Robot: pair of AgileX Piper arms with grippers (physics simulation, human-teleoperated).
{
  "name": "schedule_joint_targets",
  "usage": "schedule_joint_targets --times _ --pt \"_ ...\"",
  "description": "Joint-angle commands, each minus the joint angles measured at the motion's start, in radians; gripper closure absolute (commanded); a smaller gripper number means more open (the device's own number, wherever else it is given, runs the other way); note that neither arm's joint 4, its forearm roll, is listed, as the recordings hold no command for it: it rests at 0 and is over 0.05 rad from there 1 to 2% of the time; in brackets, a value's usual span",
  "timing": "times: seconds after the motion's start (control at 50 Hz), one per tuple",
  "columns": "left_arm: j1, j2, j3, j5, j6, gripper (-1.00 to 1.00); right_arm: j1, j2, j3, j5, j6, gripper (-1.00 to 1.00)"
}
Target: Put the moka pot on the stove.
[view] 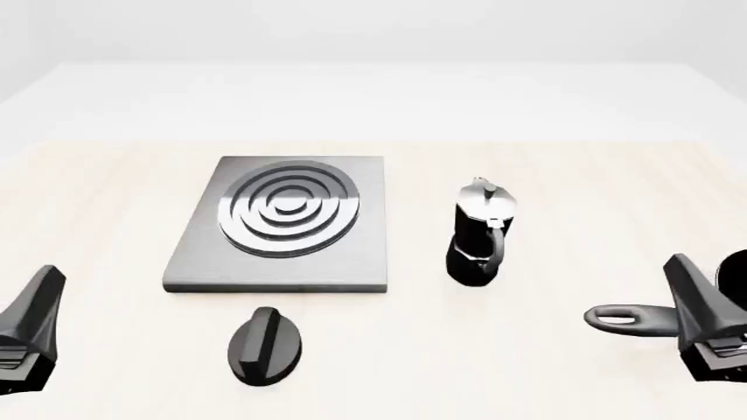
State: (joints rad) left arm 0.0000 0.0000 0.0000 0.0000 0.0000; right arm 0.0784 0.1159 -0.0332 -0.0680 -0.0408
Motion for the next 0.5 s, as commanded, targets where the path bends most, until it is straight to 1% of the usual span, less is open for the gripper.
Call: schedule_joint_targets --times 0.02,0.12,0.26,0.5 --pt "0.0 0.0 0.0 0.0 0.0 -1.0 0.063 0.058 -0.011 -0.044 -0.019 -1.0" --pt "0.0 0.0 0.0 0.0 0.0 -1.0 0.107 0.1 -0.019 -0.075 -0.021 -1.0" --pt "0.0 0.0 0.0 0.0 0.0 -1.0 0.142 0.128 -0.024 -0.096 -0.017 -1.0" --pt "0.0 0.0 0.0 0.0 0.0 -1.0 0.197 0.213 -0.022 -0.176 0.011 -1.0"
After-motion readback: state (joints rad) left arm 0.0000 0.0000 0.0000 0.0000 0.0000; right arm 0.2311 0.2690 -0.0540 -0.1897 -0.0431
